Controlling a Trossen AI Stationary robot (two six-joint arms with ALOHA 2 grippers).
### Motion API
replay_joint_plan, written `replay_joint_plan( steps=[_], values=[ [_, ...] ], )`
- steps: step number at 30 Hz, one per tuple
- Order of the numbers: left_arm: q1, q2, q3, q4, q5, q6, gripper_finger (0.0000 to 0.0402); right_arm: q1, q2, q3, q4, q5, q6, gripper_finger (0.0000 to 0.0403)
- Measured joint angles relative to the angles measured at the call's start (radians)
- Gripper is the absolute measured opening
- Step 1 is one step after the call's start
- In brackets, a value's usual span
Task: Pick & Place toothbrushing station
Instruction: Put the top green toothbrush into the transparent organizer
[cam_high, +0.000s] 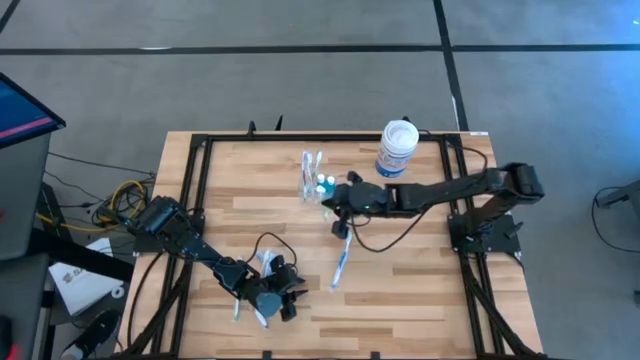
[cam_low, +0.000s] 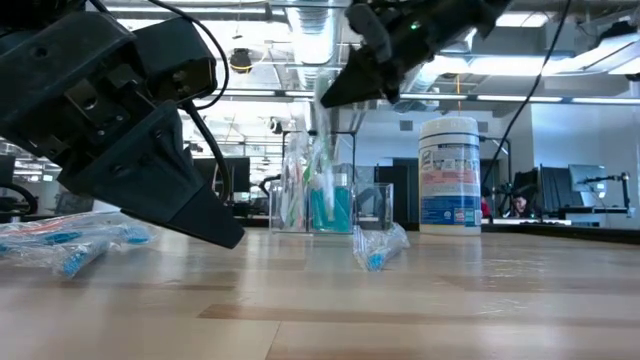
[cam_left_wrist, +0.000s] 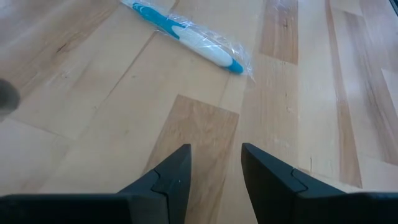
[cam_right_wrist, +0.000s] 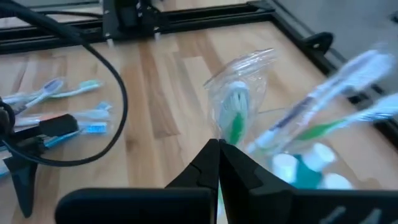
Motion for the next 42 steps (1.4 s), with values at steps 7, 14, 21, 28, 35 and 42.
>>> replay_joint_plan(
  steps=[7, 14, 21, 28, 35, 42],
  values=[
    [0.0, 0.0, 0.0, 0.001, 0.0, 0.0, 0.0137, -0.011, -0.085, -0.082, 0.044, 0.05, 0.0, 0.0],
    [0.0, 0.0, 0.001, 0.002, 0.0, 0.0, 0.0137, -0.066, -0.153, -0.111, 0.035, 0.078, -0.014, 0.0],
    [0.0, 0.0, 0.001, 0.003, 0.0, 0.0, 0.0137, -0.123, -0.212, -0.111, 0.022, 0.078, -0.042, 0.0],
    [0.0, 0.0, 0.001, 0.004, 0.0, 0.0, 0.0137, -0.187, -0.223, -0.111, -0.008, 0.078, -0.042, 0.0],
    [0.0, 0.0, 0.001, 0.005, 0.0, 0.0, 0.0137, -0.233, -0.217, -0.111, -0.005, 0.076, -0.046, 0.0],
    [0.0, 0.0, 0.001, 0.005, 0.0, 0.0, 0.0137, -0.262, -0.224, -0.111, -0.004, 0.049, -0.05, 0.0]
  ],
)
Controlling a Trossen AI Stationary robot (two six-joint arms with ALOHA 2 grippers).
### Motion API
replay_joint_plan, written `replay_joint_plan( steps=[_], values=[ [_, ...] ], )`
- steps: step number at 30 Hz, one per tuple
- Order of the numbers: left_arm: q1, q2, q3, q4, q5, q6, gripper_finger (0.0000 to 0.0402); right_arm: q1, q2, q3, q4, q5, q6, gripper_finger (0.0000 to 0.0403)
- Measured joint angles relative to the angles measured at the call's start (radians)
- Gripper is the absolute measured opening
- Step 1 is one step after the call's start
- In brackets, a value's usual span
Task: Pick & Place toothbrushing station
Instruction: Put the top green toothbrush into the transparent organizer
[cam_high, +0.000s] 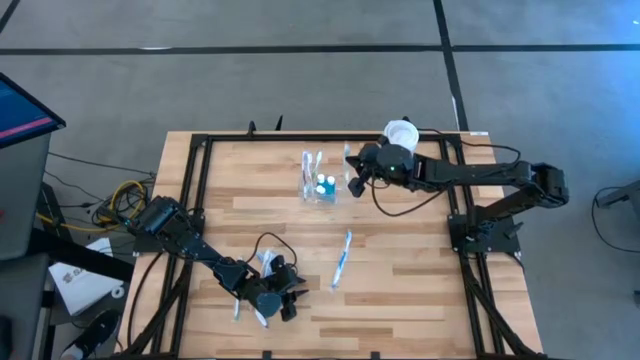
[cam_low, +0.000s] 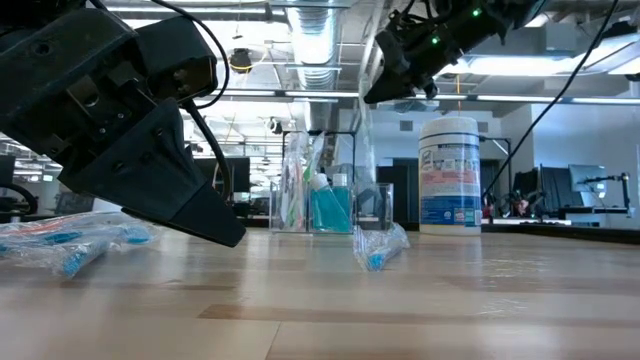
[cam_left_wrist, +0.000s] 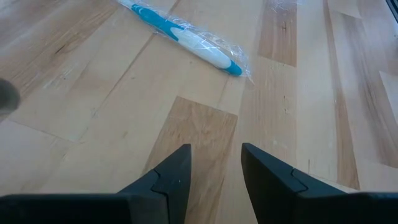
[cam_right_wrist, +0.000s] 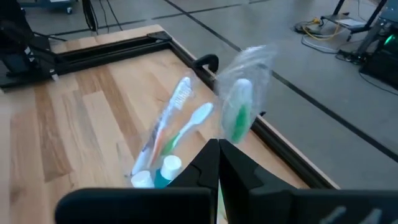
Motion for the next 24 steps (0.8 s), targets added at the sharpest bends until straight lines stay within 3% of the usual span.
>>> replay_joint_plan(
  steps=[12, 24],
  values=[
    [0.0, 0.0, 0.0, 0.0, 0.0, 0.0, 0.0137, -0.006, 0.012, 0.0, 0.0, -0.002, 0.008, 0.0],
    [0.0, 0.0, 0.0, 0.0, 0.0, 0.0, 0.0137, -0.03, 0.154, 0.0, 0.01, -0.008, 0.035, 0.0]
  ],
)
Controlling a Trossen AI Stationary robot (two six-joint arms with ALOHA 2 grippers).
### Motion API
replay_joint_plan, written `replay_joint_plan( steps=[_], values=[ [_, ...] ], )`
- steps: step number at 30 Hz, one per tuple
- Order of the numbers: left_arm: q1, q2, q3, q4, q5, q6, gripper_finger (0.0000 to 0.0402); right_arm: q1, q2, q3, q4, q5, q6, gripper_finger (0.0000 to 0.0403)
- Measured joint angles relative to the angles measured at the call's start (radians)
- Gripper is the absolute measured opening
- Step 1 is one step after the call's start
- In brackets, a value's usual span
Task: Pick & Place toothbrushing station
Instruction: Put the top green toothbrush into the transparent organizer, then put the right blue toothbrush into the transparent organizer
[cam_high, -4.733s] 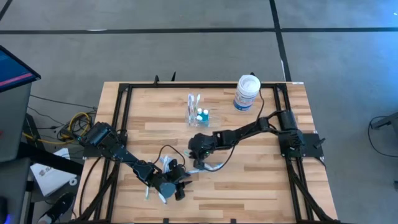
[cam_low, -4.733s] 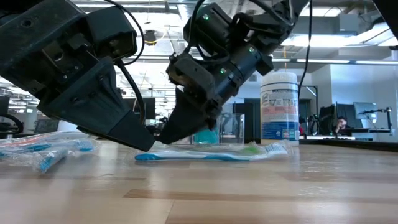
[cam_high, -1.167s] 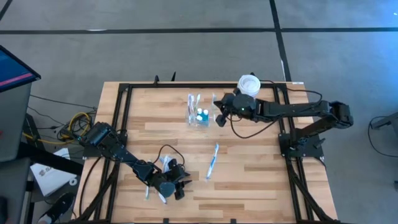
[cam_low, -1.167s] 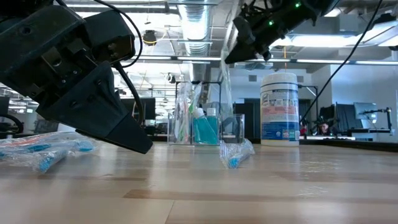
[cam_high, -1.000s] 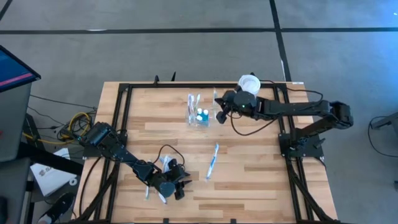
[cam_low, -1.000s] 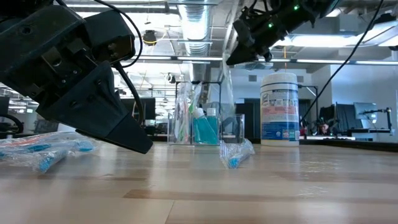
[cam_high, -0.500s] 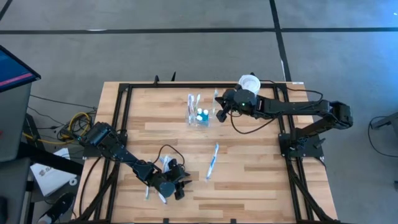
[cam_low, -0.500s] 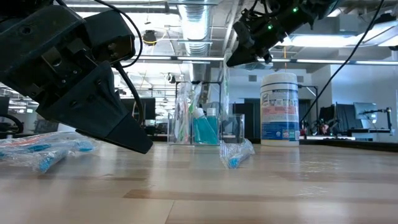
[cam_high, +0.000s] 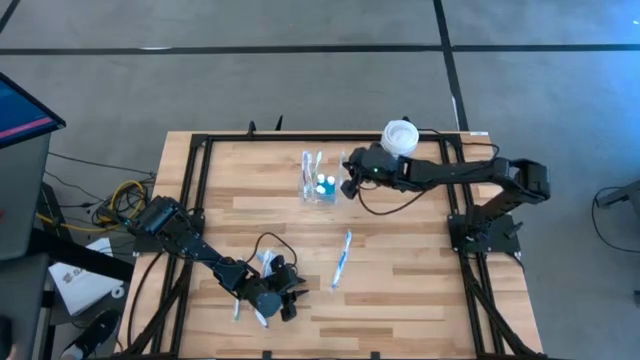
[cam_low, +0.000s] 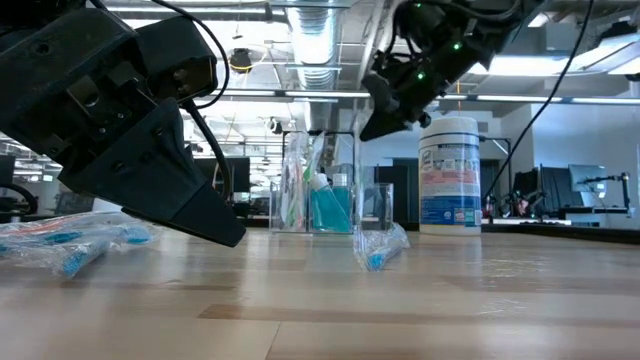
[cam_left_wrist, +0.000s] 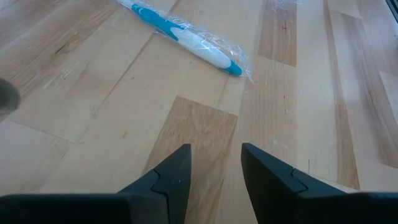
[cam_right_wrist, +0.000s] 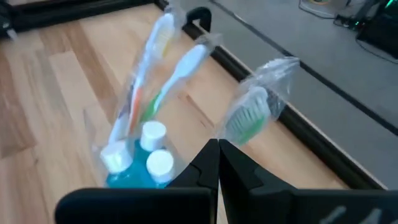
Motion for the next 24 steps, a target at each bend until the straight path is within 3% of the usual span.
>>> replay_joint_plan(
  steps=[24],
  values=[
    [0.0, 0.0, 0.0, 0.0, -0.009, 0.0, 0.0137, 0.008, -0.004, 0.0, -0.051, -0.07, 0.018, 0.0]
  ],
)
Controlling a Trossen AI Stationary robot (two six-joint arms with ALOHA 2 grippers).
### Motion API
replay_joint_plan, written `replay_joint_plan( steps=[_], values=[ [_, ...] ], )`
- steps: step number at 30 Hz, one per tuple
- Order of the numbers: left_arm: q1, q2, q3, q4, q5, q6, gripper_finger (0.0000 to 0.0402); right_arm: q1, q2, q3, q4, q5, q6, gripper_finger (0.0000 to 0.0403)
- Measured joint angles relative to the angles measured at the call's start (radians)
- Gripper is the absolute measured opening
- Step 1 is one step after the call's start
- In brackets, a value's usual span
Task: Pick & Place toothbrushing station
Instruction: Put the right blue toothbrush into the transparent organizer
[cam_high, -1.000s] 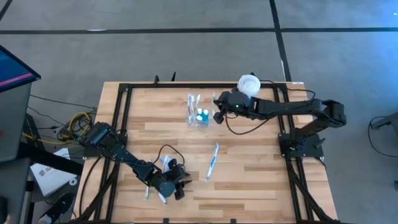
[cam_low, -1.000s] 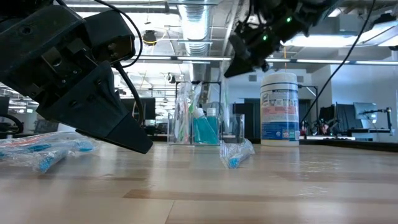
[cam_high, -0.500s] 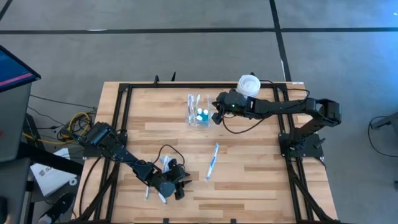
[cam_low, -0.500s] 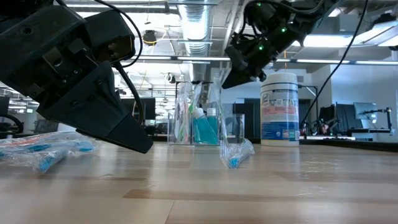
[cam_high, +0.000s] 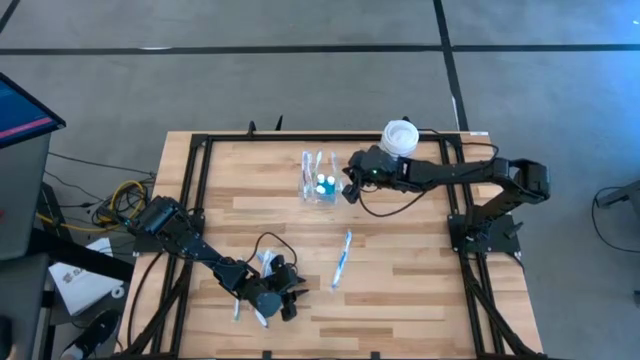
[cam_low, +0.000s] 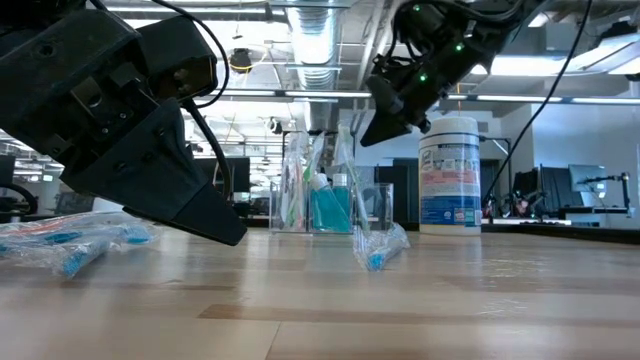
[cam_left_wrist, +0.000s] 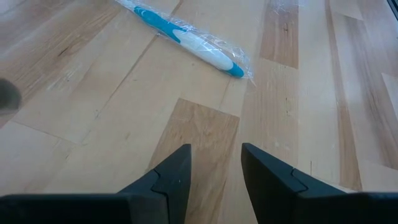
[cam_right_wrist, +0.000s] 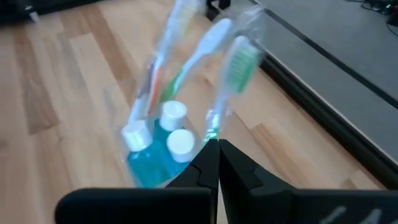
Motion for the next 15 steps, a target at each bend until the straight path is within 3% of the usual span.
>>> replay_joint_plan(
  steps=[15],
  values=[
    [0.0, 0.0, 0.0, 0.007, 0.001, 0.0, 0.0137, 0.168, -0.045, 0.0, -0.185, -0.004, 0.033, 0.0]
  ],
)
